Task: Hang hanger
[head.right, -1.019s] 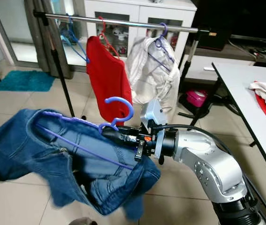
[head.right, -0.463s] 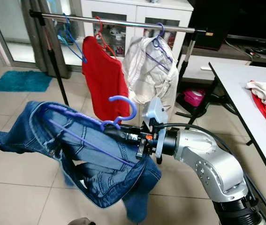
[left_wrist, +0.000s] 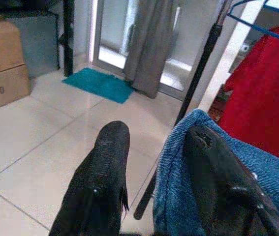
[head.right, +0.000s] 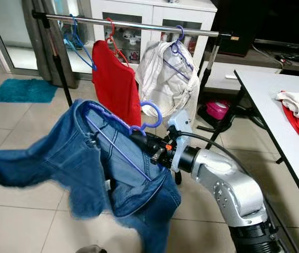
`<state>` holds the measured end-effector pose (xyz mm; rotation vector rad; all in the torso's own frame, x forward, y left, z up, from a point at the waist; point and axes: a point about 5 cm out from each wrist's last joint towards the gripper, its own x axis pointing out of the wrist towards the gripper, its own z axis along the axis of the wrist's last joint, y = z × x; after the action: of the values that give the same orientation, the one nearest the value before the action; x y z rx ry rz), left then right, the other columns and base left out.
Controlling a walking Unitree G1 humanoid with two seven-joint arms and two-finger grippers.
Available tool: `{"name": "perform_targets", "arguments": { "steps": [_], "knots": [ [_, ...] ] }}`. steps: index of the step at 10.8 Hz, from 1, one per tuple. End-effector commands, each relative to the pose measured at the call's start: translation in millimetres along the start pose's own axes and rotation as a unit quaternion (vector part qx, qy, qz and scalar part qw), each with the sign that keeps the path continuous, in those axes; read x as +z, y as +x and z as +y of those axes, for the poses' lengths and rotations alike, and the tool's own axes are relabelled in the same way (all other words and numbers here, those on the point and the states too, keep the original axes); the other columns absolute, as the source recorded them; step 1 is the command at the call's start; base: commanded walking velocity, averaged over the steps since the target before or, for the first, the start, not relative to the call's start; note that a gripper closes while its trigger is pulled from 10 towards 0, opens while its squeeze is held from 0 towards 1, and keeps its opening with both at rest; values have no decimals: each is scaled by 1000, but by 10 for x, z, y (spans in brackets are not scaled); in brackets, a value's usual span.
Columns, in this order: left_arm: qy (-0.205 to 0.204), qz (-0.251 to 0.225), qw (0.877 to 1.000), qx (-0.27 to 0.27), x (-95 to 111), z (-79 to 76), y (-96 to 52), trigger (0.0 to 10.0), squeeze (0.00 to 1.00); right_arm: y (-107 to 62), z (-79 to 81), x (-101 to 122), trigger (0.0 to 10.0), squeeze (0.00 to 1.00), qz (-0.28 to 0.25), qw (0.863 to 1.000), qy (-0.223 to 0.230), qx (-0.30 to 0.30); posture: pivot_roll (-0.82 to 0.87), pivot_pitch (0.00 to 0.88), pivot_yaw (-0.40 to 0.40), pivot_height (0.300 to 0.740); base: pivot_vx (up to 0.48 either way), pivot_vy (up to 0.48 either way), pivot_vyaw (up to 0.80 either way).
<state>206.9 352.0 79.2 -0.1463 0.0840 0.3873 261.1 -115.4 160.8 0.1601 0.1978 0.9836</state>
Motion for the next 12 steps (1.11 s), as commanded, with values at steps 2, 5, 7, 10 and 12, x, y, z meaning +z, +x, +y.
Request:
{"name": "perform_targets", "arguments": {
  "steps": [2, 5, 7, 10, 12],
  "knots": [
    [1, 22, 1000, -10, -21, -38, -58, 10000, 0, -36, -15, 21, 10000, 0, -10, 1000, -2, -11, 12, 0, -1, 740, 0, 0, 0],
    [-34, 38, 998, -31, -35, -238, -45, 10000, 0, -42, -20, 14, 10000, 0, -12, 1000, 0, -11, 11, 0, 8, 740, 0, 0, 0],
    [152, 188, 969, -55, -339, -154, -112, 10000, 1000, -48, -78, -34, 10000, 0, 8, 999, -10, -41, 8, 0, 12, 740, 0, 0, 0],
    [202, 137, 965, -92, -215, -335, -57, 10000, 0, 3, -273, -48, 10000, 0, 14, 991, -17, -132, 10, 0, 10, 740, 0, 0, 0],
    [136, 69, 979, -136, -9, -740, -119, 10000, 0, -88, -517, -244, 10000, 0, 45, 965, 10, -257, 11, 0, 13, 740, 0, 0, 0]
  ]
}}
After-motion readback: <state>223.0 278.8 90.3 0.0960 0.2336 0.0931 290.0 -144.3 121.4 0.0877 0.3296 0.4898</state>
